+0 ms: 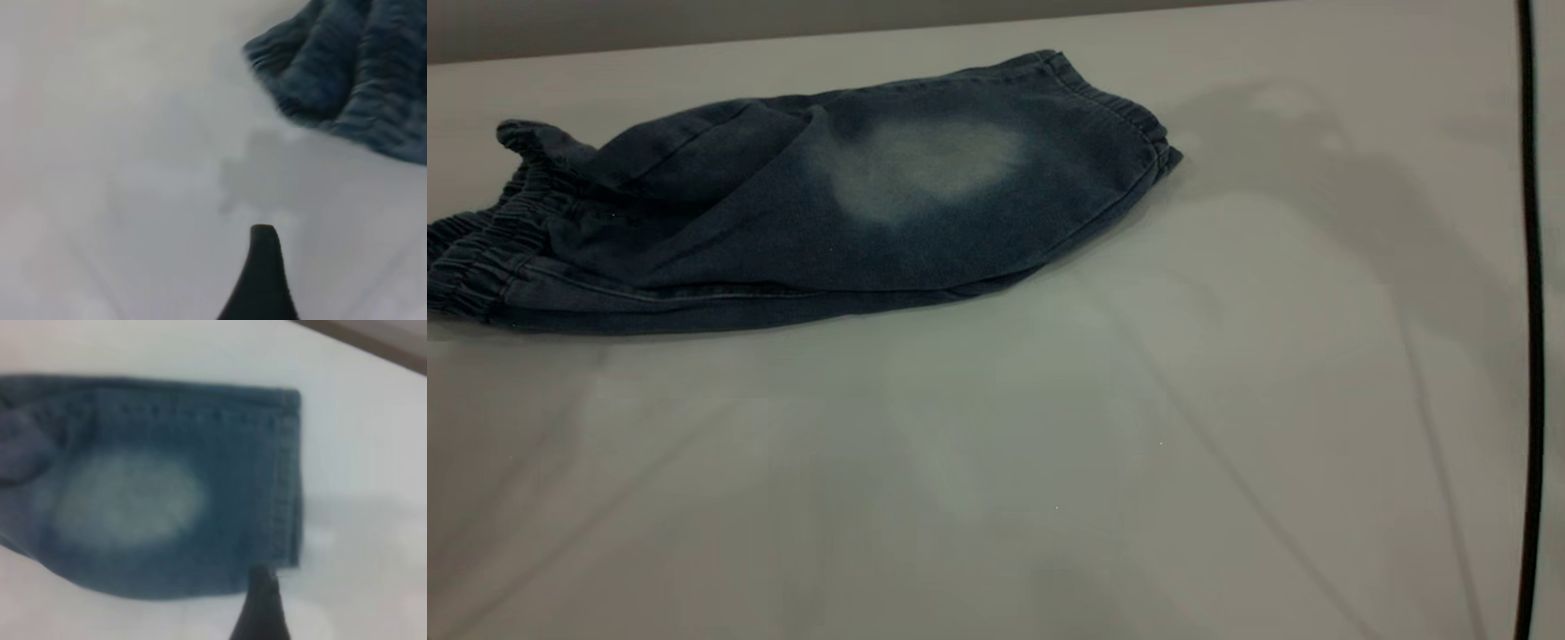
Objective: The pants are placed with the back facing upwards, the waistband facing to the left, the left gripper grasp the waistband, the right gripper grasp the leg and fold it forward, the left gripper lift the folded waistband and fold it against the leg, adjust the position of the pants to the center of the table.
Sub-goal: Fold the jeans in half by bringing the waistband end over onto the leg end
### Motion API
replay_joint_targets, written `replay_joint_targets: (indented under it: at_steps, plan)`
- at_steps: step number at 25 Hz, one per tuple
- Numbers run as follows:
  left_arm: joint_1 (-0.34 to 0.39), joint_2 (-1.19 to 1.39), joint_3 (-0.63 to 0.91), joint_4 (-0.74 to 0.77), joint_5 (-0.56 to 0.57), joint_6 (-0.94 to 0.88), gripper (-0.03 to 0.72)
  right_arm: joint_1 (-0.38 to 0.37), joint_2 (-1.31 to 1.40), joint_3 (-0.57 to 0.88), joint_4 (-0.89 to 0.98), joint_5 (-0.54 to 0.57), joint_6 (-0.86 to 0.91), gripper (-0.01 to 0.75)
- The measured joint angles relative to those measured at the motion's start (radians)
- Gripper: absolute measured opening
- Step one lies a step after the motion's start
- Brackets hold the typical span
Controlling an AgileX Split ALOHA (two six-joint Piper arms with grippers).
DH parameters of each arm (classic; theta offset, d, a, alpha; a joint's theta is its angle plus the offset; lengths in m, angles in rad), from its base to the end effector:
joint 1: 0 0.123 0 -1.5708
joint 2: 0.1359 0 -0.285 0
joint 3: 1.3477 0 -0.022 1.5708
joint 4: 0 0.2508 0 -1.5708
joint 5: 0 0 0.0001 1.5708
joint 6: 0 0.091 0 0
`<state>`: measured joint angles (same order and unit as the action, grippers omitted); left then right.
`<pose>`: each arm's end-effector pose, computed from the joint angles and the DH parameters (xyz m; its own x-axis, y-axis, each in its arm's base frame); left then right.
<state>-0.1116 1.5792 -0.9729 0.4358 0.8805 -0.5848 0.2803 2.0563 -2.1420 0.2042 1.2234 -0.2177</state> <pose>0.2898 -0.0026 0.2157 -0.9377 -0.1729 -0.3013 -0.2501 0.9380 0.2401 0.4315 0.1423 0.3423 -0.7682 -0.3711 -0.5217 -0.4817 0.8718 0.0892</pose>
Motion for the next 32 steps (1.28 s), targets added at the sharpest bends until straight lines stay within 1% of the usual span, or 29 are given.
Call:
replay_joint_targets:
  at_steps: [2, 5, 7, 9, 14, 16, 19, 22, 29, 32]
  plan:
    - [0.000, -0.018, 0.051, 0.031, -0.031, -0.048, 0.549, 0.000, -0.034, 0.027, -0.029, 0.000, 0.000, 0.488]
    - [0.005, -0.017, 0.120, 0.034, -0.088, -0.088, 0.549, 0.000, -0.071, 0.032, -0.026, 0.000, 0.000, 0.488]
    - [0.041, -0.017, 0.156, 0.037, -0.118, -0.091, 0.549, 0.000, -0.089, 0.032, -0.026, -0.001, 0.000, 0.488]
    - [0.095, -0.016, 0.173, 0.034, -0.141, -0.091, 0.549, 0.000, -0.096, 0.031, -0.027, -0.001, 0.000, 0.488]
    - [0.225, -0.016, 0.172, 0.002, -0.271, -0.049, 0.549, 0.000, -0.097, 0.031, -0.029, -0.001, 0.000, 0.488]
    - [0.240, -0.014, 0.172, -0.019, -0.326, -0.020, 0.549, 0.000, -0.097, 0.031, -0.029, -0.001, 0.000, 0.488]
    - [0.240, 0.012, 0.161, -0.061, -0.389, 0.027, 0.549, 0.000, -0.097, 0.031, -0.028, -0.001, 0.000, 0.488]
    - [0.240, 0.067, 0.123, -0.094, -0.386, 0.088, 0.549, 0.000, -0.097, 0.031, -0.028, -0.001, 0.000, 0.488]
    - [0.239, 0.248, -0.046, -0.253, -0.268, 0.295, 0.549, 0.000, -0.097, 0.031, -0.024, -0.002, 0.000, 0.489]
    - [0.239, 0.303, -0.102, -0.264, -0.266, 0.325, 0.549, 0.000, -0.097, 0.031, -0.023, -0.002, 0.000, 0.489]
